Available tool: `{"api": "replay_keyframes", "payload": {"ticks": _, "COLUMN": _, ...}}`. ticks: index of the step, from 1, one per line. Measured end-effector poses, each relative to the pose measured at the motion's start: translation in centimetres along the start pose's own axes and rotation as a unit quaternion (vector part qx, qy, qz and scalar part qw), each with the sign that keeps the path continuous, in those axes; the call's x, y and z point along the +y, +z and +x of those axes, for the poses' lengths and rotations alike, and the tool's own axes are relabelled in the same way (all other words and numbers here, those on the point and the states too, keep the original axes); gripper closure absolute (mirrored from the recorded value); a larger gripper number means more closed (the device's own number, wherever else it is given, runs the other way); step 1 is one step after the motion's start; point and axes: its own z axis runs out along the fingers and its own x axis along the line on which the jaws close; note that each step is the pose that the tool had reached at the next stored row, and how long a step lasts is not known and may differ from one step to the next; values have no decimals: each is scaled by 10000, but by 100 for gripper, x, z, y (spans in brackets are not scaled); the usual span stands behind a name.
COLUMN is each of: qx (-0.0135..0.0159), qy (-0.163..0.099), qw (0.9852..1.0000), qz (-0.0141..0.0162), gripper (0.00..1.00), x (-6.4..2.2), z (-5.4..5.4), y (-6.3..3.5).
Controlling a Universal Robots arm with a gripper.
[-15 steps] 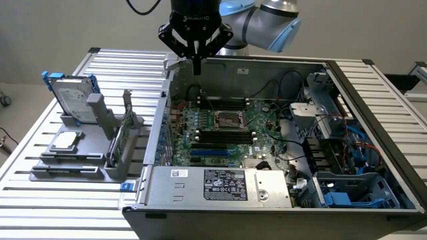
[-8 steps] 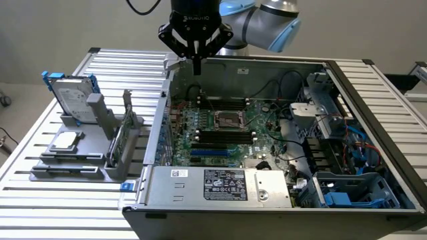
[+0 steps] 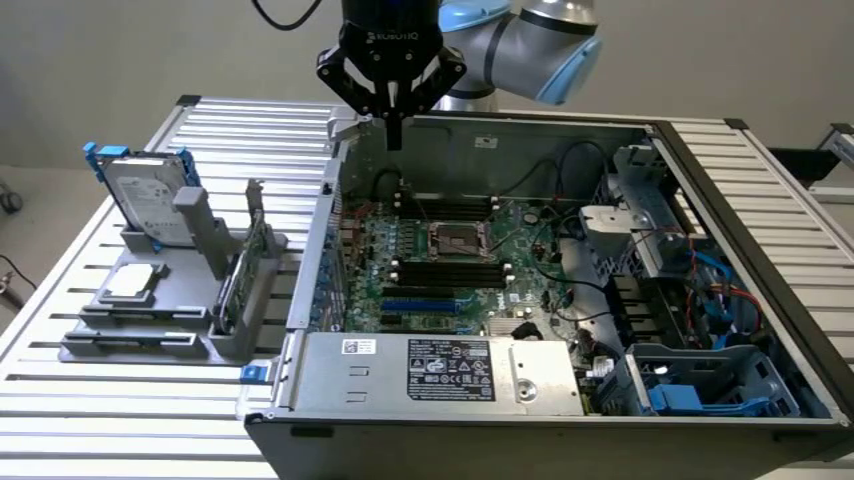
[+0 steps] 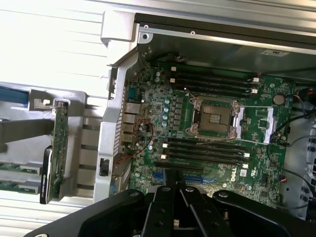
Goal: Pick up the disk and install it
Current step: 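Reach for the disk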
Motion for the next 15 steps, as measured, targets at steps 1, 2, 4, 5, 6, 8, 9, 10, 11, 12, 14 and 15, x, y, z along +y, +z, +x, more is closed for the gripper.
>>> {"api": "replay_keyframes", "payload": {"ticks": 1, "qx": 0, "qy": -2, "qw": 10000, "qz": 0, "gripper": 89, "x": 0, "z": 0, "y": 0}}
{"api": "replay_keyframes", "payload": {"ticks": 2, "qx": 0, "qy": -3, "qw": 10000, "qz": 0, "gripper": 89, "x": 0, "z": 0, "y": 0}}
{"api": "replay_keyframes", "payload": {"ticks": 4, "qx": 0, "qy": -7, "qw": 10000, "qz": 0, "gripper": 89, "x": 0, "z": 0, "y": 0}}
{"api": "replay_keyframes", "payload": {"ticks": 5, "qx": 0, "qy": -9, "qw": 10000, "qz": 0, "gripper": 89, "x": 0, "z": 0, "y": 0}}
{"api": "replay_keyframes", "payload": {"ticks": 6, "qx": 1, "qy": -15, "qw": 10000, "qz": -1, "gripper": 89, "x": 0, "z": 0, "y": 0}}
{"api": "replay_keyframes", "payload": {"ticks": 8, "qx": 1, "qy": -23, "qw": 10000, "qz": -1, "gripper": 89, "x": 0, "z": 0, "y": 0}}
{"api": "replay_keyframes", "payload": {"ticks": 9, "qx": 1, "qy": -25, "qw": 10000, "qz": -1, "gripper": 89, "x": 0, "z": 0, "y": 0}}
{"api": "replay_keyframes", "payload": {"ticks": 10, "qx": 1, "qy": -27, "qw": 10000, "qz": -1, "gripper": 89, "x": 0, "z": 0, "y": 0}}
{"api": "replay_keyframes", "payload": {"ticks": 11, "qx": 2, "qy": -29, "qw": 10000, "qz": -1, "gripper": 89, "x": 0, "z": 0, "y": 0}}
{"api": "replay_keyframes", "payload": {"ticks": 12, "qx": 2, "qy": -30, "qw": 10000, "qz": -1, "gripper": 89, "x": 0, "z": 0, "y": 0}}
{"api": "replay_keyframes", "payload": {"ticks": 14, "qx": 2, "qy": -33, "qw": 10000, "qz": -1, "gripper": 89, "x": 0, "z": 0, "y": 0}}
{"api": "replay_keyframes", "payload": {"ticks": 15, "qx": 2, "qy": -35, "qw": 10000, "qz": -1, "gripper": 89, "x": 0, "z": 0, "y": 0}}
